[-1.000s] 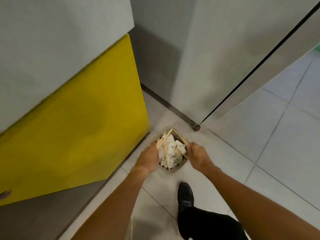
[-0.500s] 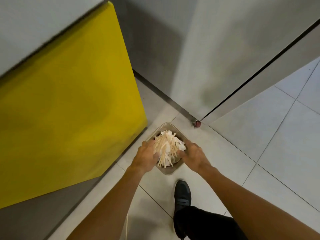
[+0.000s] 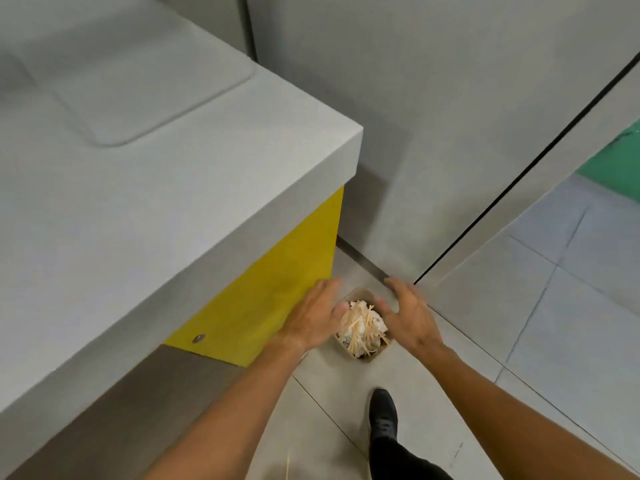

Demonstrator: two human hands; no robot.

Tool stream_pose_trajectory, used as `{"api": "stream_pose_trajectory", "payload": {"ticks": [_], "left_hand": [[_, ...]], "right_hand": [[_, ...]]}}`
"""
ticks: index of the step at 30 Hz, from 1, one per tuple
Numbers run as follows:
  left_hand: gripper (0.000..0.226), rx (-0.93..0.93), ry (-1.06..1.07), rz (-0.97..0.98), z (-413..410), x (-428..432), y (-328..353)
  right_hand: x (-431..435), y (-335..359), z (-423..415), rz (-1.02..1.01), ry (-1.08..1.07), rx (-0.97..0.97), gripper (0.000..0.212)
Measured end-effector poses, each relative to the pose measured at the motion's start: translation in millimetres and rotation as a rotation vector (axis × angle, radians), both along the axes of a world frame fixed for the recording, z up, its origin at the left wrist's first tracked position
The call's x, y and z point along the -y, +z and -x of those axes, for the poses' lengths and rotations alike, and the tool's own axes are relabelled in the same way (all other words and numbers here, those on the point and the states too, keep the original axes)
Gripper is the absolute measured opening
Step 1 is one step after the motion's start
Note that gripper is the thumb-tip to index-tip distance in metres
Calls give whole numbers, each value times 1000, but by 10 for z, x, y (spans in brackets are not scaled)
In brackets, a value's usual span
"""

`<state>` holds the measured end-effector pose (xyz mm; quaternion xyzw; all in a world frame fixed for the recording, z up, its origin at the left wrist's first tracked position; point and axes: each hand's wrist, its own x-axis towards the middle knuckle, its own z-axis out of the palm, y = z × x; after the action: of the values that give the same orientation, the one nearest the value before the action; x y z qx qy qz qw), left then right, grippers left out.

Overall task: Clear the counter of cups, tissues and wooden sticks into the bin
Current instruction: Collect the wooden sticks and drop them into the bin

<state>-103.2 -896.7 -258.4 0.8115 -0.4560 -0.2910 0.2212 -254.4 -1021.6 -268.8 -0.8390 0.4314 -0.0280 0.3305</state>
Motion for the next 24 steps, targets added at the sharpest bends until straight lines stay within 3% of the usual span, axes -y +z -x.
{"api": "stream_pose_trajectory", "payload": {"ticks": [7, 11, 18, 24], "left_hand": [[48, 127, -33, 296, -398, -852, 1515], [44, 138, 26, 372, -650, -1582, 2130], [40, 313, 224, 386, -1050, -3286, 2809], [39, 392, 483, 250, -1362, -4842, 2916]], "right_hand": [[-774, 1516, -449, 221, 75, 356, 41], [-1280, 2157, -789, 232, 156, 470, 40], [-2496, 2824, -1511, 212, 343, 603, 34], [-3675, 3013, -2099, 93, 635, 535, 34]]}}
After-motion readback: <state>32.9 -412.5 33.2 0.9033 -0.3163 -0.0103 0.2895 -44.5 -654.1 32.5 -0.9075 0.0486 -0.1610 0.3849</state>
